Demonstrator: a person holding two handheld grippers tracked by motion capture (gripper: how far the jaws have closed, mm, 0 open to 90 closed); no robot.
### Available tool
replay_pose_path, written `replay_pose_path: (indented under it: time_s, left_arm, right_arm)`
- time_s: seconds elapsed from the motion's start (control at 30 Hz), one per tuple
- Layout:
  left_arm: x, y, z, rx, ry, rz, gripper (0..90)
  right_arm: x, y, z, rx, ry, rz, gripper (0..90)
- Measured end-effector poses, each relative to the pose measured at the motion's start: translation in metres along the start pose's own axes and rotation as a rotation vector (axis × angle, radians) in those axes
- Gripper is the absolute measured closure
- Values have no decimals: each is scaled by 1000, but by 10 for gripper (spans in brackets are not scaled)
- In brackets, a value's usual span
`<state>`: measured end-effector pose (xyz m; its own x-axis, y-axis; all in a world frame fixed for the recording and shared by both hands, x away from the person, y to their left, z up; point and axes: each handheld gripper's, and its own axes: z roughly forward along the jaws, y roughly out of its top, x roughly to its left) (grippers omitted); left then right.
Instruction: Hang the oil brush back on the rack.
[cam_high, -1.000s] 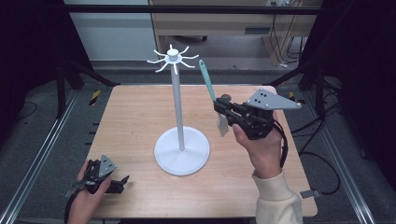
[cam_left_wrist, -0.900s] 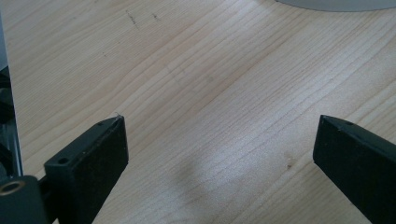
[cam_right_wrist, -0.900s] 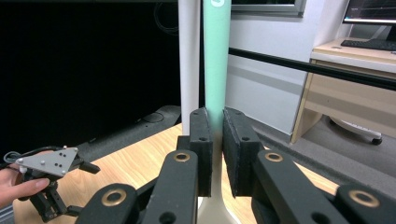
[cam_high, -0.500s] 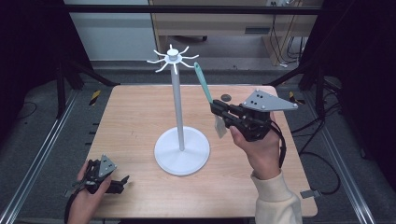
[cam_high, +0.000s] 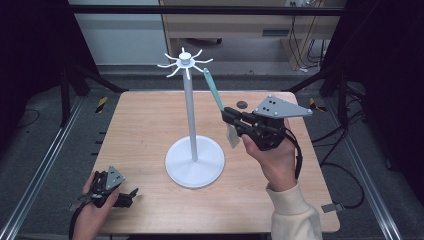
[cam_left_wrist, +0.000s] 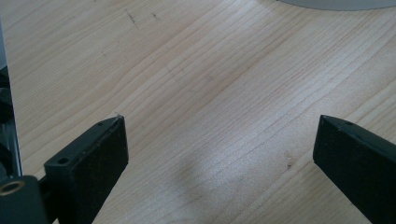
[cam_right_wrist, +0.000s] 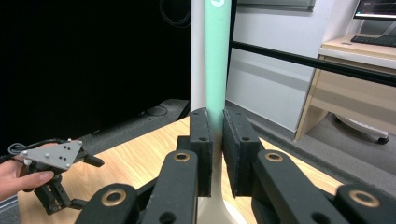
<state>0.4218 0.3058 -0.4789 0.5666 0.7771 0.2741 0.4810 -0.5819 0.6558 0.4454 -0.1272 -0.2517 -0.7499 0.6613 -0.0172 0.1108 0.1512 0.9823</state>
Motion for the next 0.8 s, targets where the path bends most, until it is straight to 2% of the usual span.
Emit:
replay_pose_path:
  time_s: [0.8]
  left_arm:
    - [0,0,0,2,1,0,28]
  right_arm:
    - [2,-1,17,8,13,10,827]
